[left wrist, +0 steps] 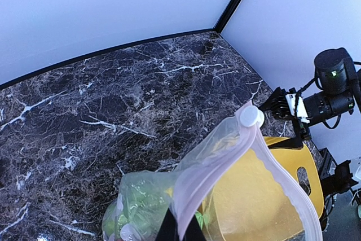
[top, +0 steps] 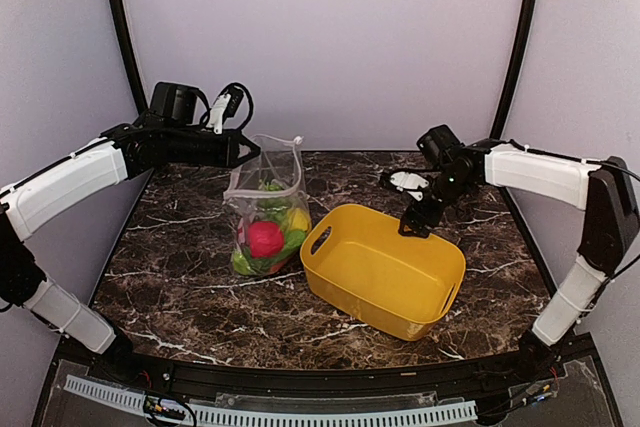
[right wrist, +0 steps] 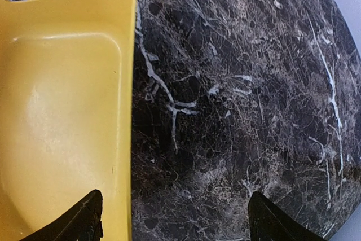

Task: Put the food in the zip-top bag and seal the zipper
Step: Move the bin to the center of the board, then pass from the left arm to the right

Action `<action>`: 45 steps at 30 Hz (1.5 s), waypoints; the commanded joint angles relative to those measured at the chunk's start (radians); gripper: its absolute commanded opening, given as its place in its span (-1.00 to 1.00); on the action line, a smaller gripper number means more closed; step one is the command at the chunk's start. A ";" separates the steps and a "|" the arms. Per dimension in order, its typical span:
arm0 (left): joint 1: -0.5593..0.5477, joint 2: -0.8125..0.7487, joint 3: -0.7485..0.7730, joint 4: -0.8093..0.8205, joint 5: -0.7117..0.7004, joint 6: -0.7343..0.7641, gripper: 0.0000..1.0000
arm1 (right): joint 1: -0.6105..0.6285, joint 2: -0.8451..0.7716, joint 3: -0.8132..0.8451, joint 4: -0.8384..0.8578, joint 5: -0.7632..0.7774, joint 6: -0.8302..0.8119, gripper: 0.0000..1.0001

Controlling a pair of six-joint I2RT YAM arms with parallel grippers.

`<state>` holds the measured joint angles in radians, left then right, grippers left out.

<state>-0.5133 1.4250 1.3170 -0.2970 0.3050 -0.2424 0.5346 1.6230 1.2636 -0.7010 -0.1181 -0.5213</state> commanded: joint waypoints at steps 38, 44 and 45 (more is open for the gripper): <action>-0.032 -0.013 0.019 -0.010 0.326 0.065 -0.98 | -0.172 -0.034 0.301 0.087 -0.839 -0.014 0.67; -0.104 0.004 0.060 -0.111 0.366 0.130 -0.98 | -0.061 0.016 0.342 0.116 -0.802 -0.039 0.47; -0.115 0.010 0.068 -0.128 0.367 0.135 -0.98 | -0.039 0.025 0.347 0.122 -0.798 -0.038 0.46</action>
<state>-0.5915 1.4288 1.3373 -0.3550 0.6071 -0.1673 0.4355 1.6337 1.5631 -0.6003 -0.8841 -0.5373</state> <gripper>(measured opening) 0.014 0.737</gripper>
